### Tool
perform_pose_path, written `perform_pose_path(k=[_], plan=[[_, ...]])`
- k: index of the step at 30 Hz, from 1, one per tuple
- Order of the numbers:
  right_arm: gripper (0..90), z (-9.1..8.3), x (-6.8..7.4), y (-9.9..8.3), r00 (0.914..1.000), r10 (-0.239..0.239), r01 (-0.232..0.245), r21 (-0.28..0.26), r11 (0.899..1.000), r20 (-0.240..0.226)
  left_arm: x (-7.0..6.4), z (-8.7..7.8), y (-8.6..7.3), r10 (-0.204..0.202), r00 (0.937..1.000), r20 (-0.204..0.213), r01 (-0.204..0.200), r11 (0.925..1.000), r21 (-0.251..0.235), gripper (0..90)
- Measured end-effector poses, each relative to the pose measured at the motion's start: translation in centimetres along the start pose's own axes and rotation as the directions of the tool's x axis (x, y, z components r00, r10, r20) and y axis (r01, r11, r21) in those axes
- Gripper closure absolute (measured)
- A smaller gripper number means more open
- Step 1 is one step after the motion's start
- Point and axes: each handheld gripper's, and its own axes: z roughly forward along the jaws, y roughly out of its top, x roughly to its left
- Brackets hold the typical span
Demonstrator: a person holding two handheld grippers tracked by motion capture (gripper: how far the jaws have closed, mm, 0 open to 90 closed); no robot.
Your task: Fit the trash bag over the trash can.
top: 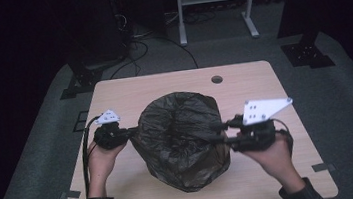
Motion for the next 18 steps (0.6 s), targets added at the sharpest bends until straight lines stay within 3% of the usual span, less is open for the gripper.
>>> perform_pose_path(k=[4,8,13,17,18], plan=[[55.6,0.8,-4.4,0.3,0.9922,0.059,-0.063,0.031,0.998,0.11,0.1,0.4,0.0,0.003,1.0,0.001,-0.003,1.0,0.002,89.5],[53.9,2.7,-7.9,0.1,0.9842,0.148,-0.154,0.057,0.986,0.097,0.0,0.6,0.0,0.011,0.9999,0.001,-0.011,0.9999,-0.003,89.5],[71.4,4.2,-9.4,-0.5,0.9775,0.182,-0.191,0.083,0.978,0.107,-0.1,0.7,0.1,0.016,0.9999,-0.001,-0.016,0.9998,-0.014,89.6],[89.6,3.6,-9.9,-0.8,0.9755,0.202,-0.204,0.008,0.979,0.087,-0.1,0.8,0.1,0.021,0.9997,-0.009,-0.021,0.9995,-0.024,89.5],[90.0,3.5,-9.8,-0.8,0.9756,0.192,-0.194,0.01,0.981,0.106,-0.1,0.9,0.1,0.02,0.9998,-0.009,-0.02,0.9995,-0.024,89.6]])
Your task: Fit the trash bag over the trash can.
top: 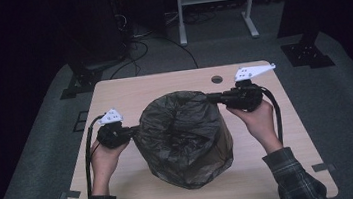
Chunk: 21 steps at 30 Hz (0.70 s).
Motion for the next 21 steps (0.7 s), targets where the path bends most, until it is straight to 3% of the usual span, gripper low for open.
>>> perform_pose_path(k=[1,3,5,10,14,18,21], plan=[[90.0,-0.1,0.0,0.0,0.9995,-0.011,0.011,0.011,1.0,0.028,0.0,0.1,0.0,0.004,1.0,-0.003,-0.004,1.0,0.005,89.6],[90.0,0.0,-0.4,-0.3,0.9994,0.0,0.0,0.024,1.0,0.035,0.0,0.4,-0.1,0.007,0.9999,-0.008,-0.007,0.9998,0.018,89.6],[90.0,0.1,-0.8,-0.8,0.9963,-0.008,0.003,0.049,0.999,0.085,0.0,0.8,-0.2,0.011,0.9999,-0.012,-0.011,0.9992,0.039,89.6],[90.0,0.5,-2.1,-3.1,0.994,0.038,-0.046,0.069,0.997,0.102,0.1,2.0,-0.7,0.024,0.9994,-0.024,-0.021,0.9953,0.095,89.6],[90.0,0.7,-2.4,-5.1,0.9928,0.061,-0.07,0.086,0.994,0.103,0.3,2.4,-1.2,0.017,0.9996,-0.022,-0.015,0.9943,0.106,89.5],[90.0,0.5,-2.3,-6.0,0.9913,0.061,-0.073,0.101,0.992,0.117,0.4,2.6,-1.4,0.031,0.9979,-0.057,-0.022,0.9895,0.143,89.6],[90.0,0.5,-2.4,-6.5,0.9899,0.055,-0.07,0.118,0.991,0.131,0.5,2.9,-1.6,0.028,0.9983,-0.051,-0.02,0.9887,0.148,89.6]])
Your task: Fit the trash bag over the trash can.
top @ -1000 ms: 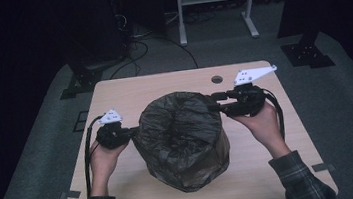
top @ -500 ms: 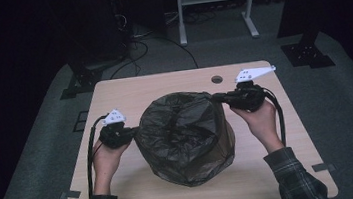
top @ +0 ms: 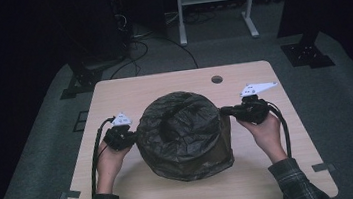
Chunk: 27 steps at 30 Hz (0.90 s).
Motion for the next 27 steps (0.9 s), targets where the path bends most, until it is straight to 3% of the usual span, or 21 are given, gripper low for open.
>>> perform_pose_path(k=[3,4,8,12,18,23,27], plan=[[89.8,0.0,-0.1,-0.3,1.0,0.007,-0.007,-0.002,1.0,-0.007,0.0,-0.1,0.0,-0.004,0.9997,0.024,0.004,0.9997,-0.025,89.2],[82.9,-0.2,0.0,-0.3,1.0,0.006,-0.006,-0.012,1.0,-0.003,0.0,-0.2,0.0,-0.004,0.9995,0.031,0.006,0.9992,-0.04,86.3],[74.2,-0.8,0.1,0.0,1.0,0.002,-0.002,-0.033,0.999,-0.006,0.1,-1.1,0.2,-0.005,0.999,0.044,0.008,0.9978,-0.066,79.0],[63.8,-1.6,0.2,0.5,1.0,-0.003,0.003,-0.058,0.998,0.002,0.1,-2.6,0.3,-0.004,0.9988,0.049,0.008,0.9952,-0.097,65.1],[45.7,-3.3,0.7,2.1,0.9996,-0.022,0.024,-0.087,0.996,0.016,-0.7,-5.1,0.1,0.028,0.9974,0.067,-0.021,0.9939,-0.108,34.2],[39.4,-4.7,1.6,3.4,0.9988,-0.043,0.045,-0.126,0.991,0.022,-1.6,-7.1,-0.6,0.043,0.9968,0.067,-0.031,0.9831,-0.181,14.5],[38.8,-5.2,2.7,4.2,0.9957,-0.086,0.09,-0.13,0.987,0.033,-1.9,-8.4,-0.9,0.043,0.9974,0.059,-0.029,0.9747,-0.222,10.6]])
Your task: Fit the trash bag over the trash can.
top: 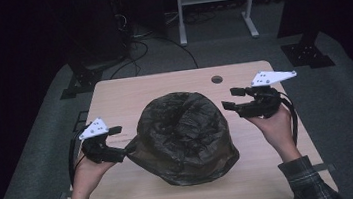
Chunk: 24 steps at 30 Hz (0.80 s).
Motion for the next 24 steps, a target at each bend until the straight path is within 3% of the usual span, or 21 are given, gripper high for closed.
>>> perform_pose_path(k=[3,9,16,18,24], plan=[[38.3,0.1,0.4,0.3,0.9999,-0.014,0.014,0.006,1.0,-0.004,-0.1,-0.8,0.3,-0.015,0.9998,-0.012,0.015,0.9991,-0.039,10.6],[37.6,0.1,0.6,0.7,0.9998,-0.018,0.018,0.005,1.0,-0.003,0.4,-0.8,1.8,-0.038,0.9992,-0.012,0.037,0.9947,-0.096,9.3],[34.3,0.1,0.8,1.2,0.9998,-0.02,0.02,0.0,1.0,-0.006,0.5,-1.5,3.4,-0.053,0.9976,-0.044,0.045,0.9844,-0.17,7.0],[30.4,0.0,1.0,1.4,0.9995,-0.026,0.026,-0.011,1.0,-0.017,0.3,-1.9,3.0,-0.046,0.9982,-0.038,0.039,0.9845,-0.171,7.0],[19.2,0.4,2.6,3.0,0.9923,-0.09,0.09,-0.001,0.996,-0.085,-0.7,-1.9,-0.3,-0.016,0.9995,-0.026,0.013,0.9957,-0.092,1.8]])
